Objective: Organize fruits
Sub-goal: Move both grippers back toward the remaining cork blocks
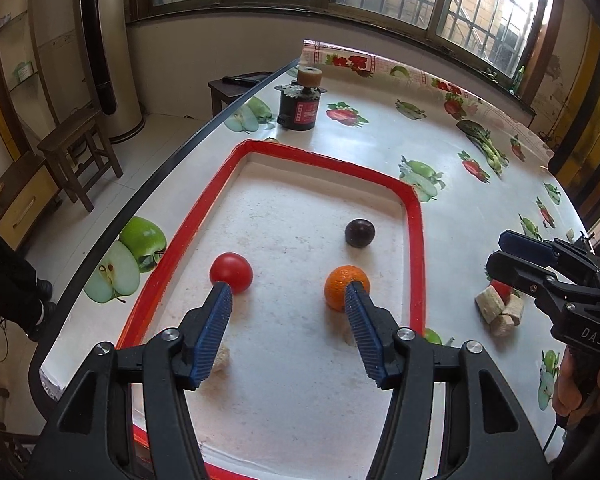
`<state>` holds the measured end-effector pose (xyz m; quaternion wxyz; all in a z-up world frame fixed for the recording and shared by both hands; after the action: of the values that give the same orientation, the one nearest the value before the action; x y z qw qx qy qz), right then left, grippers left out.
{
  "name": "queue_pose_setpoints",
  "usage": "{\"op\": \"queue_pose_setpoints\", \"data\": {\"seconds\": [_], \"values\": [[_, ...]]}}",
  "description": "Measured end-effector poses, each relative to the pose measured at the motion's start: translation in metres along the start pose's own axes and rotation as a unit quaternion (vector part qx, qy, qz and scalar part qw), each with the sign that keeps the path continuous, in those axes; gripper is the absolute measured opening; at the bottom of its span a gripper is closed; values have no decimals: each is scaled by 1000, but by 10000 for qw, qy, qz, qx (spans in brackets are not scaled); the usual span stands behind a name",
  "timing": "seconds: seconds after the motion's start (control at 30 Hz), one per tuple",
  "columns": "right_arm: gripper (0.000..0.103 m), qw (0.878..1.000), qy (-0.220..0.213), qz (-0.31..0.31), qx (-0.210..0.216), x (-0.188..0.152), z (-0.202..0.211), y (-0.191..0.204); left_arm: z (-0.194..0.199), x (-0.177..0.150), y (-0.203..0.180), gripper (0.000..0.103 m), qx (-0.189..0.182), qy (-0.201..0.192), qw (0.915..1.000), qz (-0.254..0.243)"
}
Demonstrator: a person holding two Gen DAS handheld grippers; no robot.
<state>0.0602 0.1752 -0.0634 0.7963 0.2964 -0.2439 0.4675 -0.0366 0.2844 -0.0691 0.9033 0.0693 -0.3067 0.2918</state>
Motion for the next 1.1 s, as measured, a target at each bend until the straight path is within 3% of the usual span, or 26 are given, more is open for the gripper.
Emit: {"op": "queue_pose_setpoints", "data": {"seconds": [0.73, 1.1], "values": [[57, 9904, -487, -926, -900, -91, 135, -103, 30, -27, -125, 57, -779, -9, 9931, -876], [57, 9826, -504, -1370, -1148, -127, 158, -142, 10, -39, -166, 57, -852, 178, 9886, -1231]]}}
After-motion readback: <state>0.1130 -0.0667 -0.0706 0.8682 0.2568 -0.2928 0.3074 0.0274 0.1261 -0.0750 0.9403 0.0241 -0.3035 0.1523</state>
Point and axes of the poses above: each gripper's, at about its wrist camera, not at the fingertips, and z roughly against the way its jaws point, y to its left, x to its top, the point moved 7 cm from there along -z, roughly the way its jaws point, and after that the axes turned 4 degrees about x, right-handed, at the moved point
